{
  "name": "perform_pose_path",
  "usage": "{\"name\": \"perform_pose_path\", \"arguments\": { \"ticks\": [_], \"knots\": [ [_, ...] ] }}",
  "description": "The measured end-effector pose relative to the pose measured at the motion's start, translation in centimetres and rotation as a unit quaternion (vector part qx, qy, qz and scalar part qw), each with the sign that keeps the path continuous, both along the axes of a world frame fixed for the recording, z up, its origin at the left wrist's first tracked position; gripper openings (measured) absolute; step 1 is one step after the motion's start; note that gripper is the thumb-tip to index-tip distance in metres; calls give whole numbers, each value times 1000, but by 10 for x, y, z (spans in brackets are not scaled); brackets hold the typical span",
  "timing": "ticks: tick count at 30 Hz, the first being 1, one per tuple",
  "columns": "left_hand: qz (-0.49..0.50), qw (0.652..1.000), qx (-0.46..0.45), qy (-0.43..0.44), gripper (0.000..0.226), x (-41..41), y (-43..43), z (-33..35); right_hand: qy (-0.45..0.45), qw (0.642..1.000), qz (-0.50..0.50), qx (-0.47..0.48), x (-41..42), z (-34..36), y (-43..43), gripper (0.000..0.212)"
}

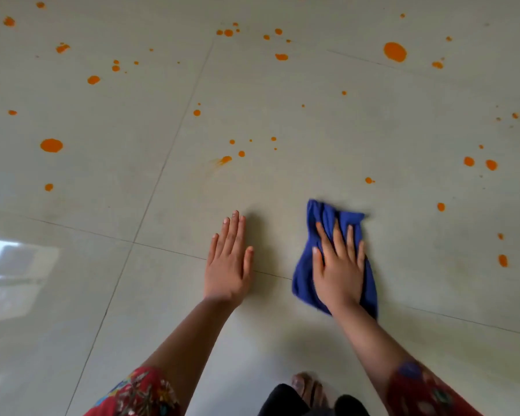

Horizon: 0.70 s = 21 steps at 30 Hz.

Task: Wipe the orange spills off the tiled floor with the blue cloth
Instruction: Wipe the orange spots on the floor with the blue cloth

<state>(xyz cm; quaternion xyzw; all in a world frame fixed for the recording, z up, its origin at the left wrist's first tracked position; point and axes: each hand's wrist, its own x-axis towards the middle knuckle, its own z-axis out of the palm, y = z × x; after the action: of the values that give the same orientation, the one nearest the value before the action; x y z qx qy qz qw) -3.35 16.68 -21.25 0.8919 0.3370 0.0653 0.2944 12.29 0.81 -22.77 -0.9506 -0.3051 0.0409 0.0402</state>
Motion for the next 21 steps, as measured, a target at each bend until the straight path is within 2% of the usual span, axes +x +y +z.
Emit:
{"name": "perform_pose_path", "arguments": {
  "ticks": [1, 3, 5, 7, 10, 12, 13, 15, 17, 18, 21],
  "knots": [
    [-20, 1000, 7, 6, 59, 2, -5, -4, -5, 1000, -16, 10, 2, 1, 15, 52],
    [-47, 999, 11, 17, 59, 8, -13, -8, -11, 999, 46, 11, -7, 0, 18, 52],
    [-63, 997, 12, 33, 59, 13, -14, -8, -3, 990, 141, -16, -29, 2, -19, 52],
    [-80, 995, 20, 63, 62, 17, -11, -11, 9, 988, 154, -16, -34, 7, -71, 51],
    [-89, 988, 72, 104, 68, 18, -11, -16, 10, 1000, 12, -12, 1, 4, -92, 53],
    [-81, 987, 76, 116, 69, 19, -13, -15, 3, 996, -89, 3, 24, -1, -55, 54],
    [-80, 987, 73, 119, 69, 20, -15, -14, -3, 995, -99, 15, 26, -1, -31, 54],
    [-83, 987, 64, 123, 68, 20, -13, -13, -9, 999, -13, 30, 10, -3, -4, 53],
    [-94, 987, 53, 122, 66, 18, -10, -11, 10, 993, 117, 9, -23, -1, -21, 51],
    [-95, 988, 46, 115, 65, 18, -8, -8, 17, 989, 150, 9, -31, 3, -41, 50],
    [-85, 992, 20, 90, 63, 15, -9, -3, 19, 995, 97, 21, -2, 4, -81, 52]
  ]
}}
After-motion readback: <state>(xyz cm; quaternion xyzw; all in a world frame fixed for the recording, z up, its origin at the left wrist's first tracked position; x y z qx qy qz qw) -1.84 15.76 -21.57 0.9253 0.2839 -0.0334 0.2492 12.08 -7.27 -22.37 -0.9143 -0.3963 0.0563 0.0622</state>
